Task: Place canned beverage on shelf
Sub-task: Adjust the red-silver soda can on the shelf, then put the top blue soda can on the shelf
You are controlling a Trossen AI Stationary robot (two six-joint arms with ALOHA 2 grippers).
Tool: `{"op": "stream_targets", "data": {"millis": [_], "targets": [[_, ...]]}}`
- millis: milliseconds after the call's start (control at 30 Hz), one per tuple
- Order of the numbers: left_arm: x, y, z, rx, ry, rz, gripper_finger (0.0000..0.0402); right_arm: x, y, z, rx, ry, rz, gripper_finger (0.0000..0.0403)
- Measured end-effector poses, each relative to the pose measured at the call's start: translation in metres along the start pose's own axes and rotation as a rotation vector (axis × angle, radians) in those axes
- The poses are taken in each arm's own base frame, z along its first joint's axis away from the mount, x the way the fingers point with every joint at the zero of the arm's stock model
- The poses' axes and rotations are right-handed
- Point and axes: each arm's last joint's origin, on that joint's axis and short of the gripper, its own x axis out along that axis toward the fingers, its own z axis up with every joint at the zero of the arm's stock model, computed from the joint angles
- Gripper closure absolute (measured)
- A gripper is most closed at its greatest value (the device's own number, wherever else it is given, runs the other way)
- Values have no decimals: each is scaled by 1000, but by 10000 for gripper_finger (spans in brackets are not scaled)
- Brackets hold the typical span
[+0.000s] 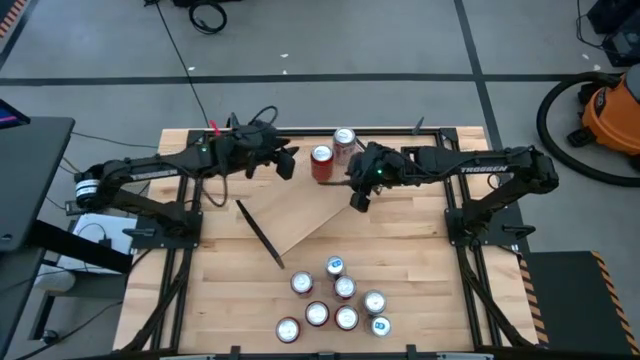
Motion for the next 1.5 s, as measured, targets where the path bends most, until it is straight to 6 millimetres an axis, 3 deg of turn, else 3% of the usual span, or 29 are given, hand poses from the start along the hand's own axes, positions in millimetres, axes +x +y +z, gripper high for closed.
{"op": "stream_targets", "data": {"millis": [233,433,733,1000,1300,1500], "targets": [[-39,-6,12,-22,-56,-162,208,-29,5,-4,5,59,66,282],[-63,-16,14,-26,-93,-234,208,-31,-9,-12,5,103,-131,282],[-76,-36,5,-47,-80,-291,208,-3,-47,-8,49,48,-201,282],[-82,-44,-4,-44,-27,-311,208,13,-66,-1,69,14,-172,282],[-82,-41,-16,-82,93,-275,208,16,-68,-4,61,40,-163,282],[-90,-52,-21,-57,102,-340,208,4,-46,-10,101,98,6,282]]}}
